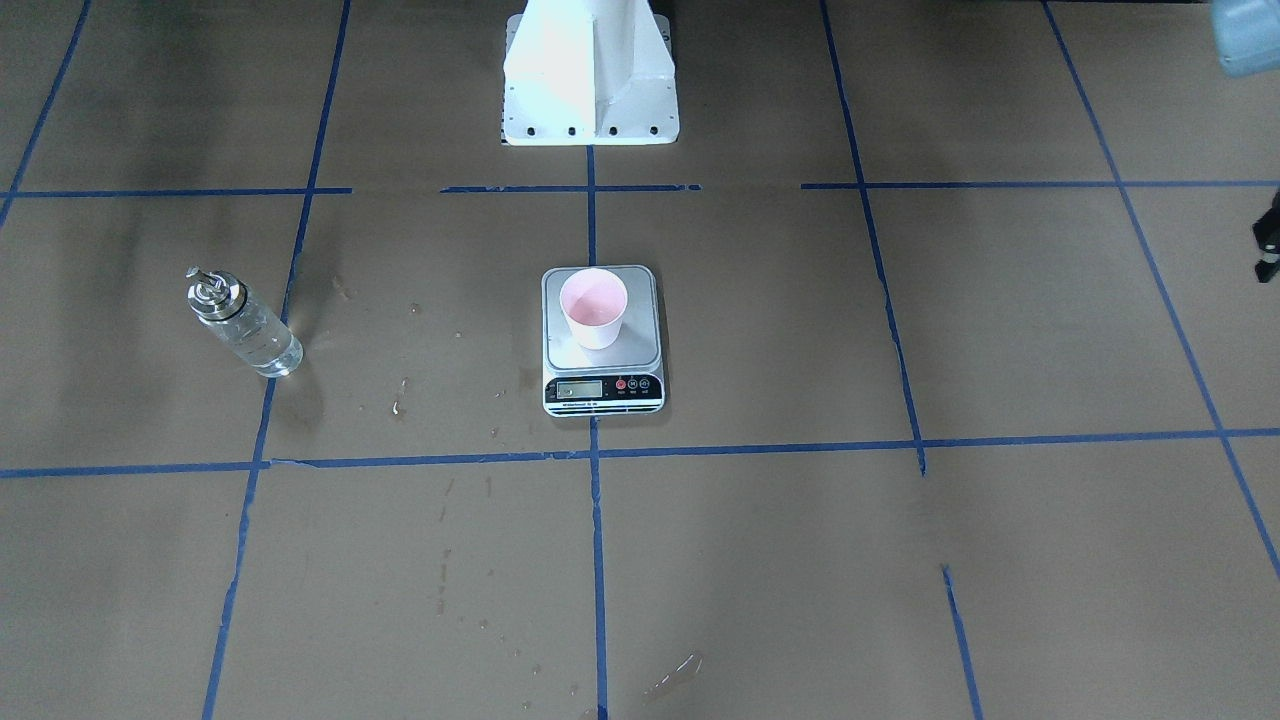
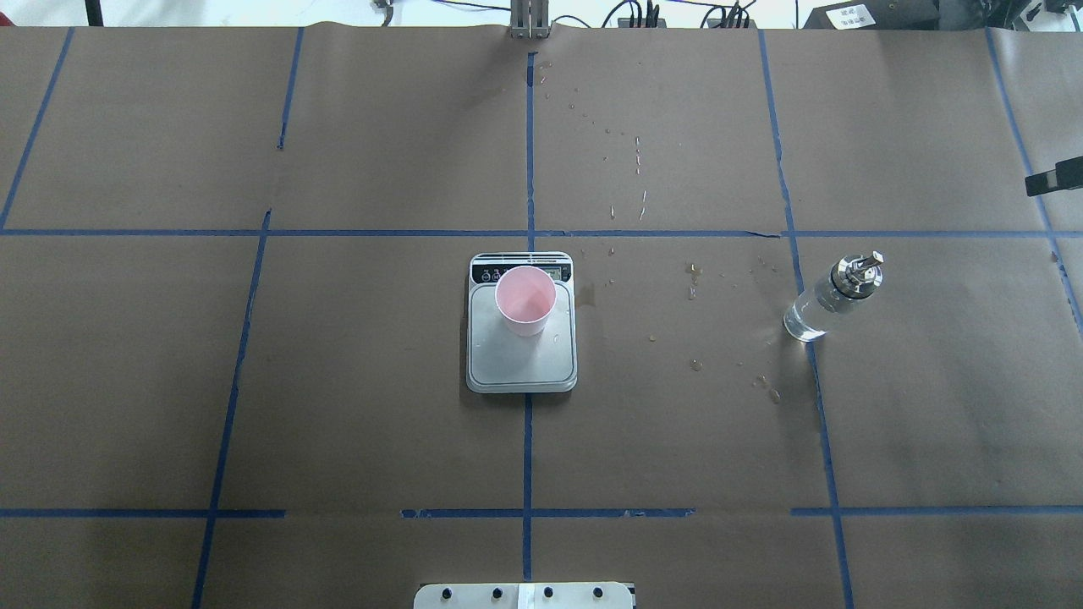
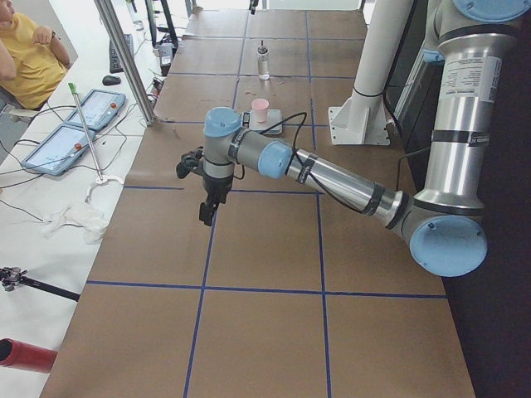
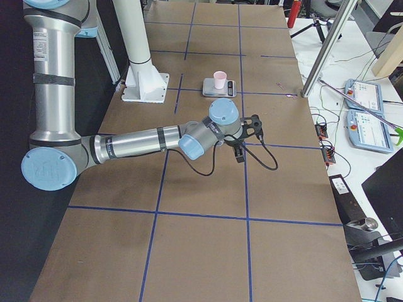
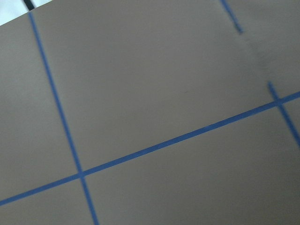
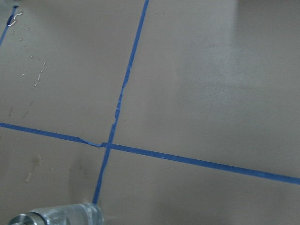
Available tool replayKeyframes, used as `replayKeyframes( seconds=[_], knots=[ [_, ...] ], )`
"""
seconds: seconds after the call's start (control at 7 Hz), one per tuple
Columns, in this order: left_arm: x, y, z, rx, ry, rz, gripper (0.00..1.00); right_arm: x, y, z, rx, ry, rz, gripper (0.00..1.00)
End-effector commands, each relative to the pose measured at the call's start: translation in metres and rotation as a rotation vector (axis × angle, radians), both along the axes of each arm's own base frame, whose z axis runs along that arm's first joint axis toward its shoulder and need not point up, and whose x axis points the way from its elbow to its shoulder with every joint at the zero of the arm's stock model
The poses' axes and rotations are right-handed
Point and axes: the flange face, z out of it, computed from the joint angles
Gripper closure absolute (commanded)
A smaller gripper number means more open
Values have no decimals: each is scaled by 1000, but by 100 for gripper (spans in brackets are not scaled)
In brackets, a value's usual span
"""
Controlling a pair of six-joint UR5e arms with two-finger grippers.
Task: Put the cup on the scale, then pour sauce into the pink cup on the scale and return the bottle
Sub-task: 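Release the pink cup on the scale and withdraw the left gripper, then reach the right gripper to the glass sauce bottle and grasp it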
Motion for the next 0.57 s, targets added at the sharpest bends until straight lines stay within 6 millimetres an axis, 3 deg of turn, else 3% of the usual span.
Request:
replayKeyframes(
  seconds=[0.0,0.14,0.29,0.43],
  knots=[
    [-59,23,63,-40,-9,27,0,-49,32,-39,-31,8,44,0],
    [-51,41,76,-71,78,43,0,-62,65,-57,-54,5,74,0],
    [-50,43,77,-72,97,46,0,-72,95,-73,-76,-6,87,0],
    [-50,43,76,-71,98,46,0,-86,109,-74,-65,24,109,0]
  ],
)
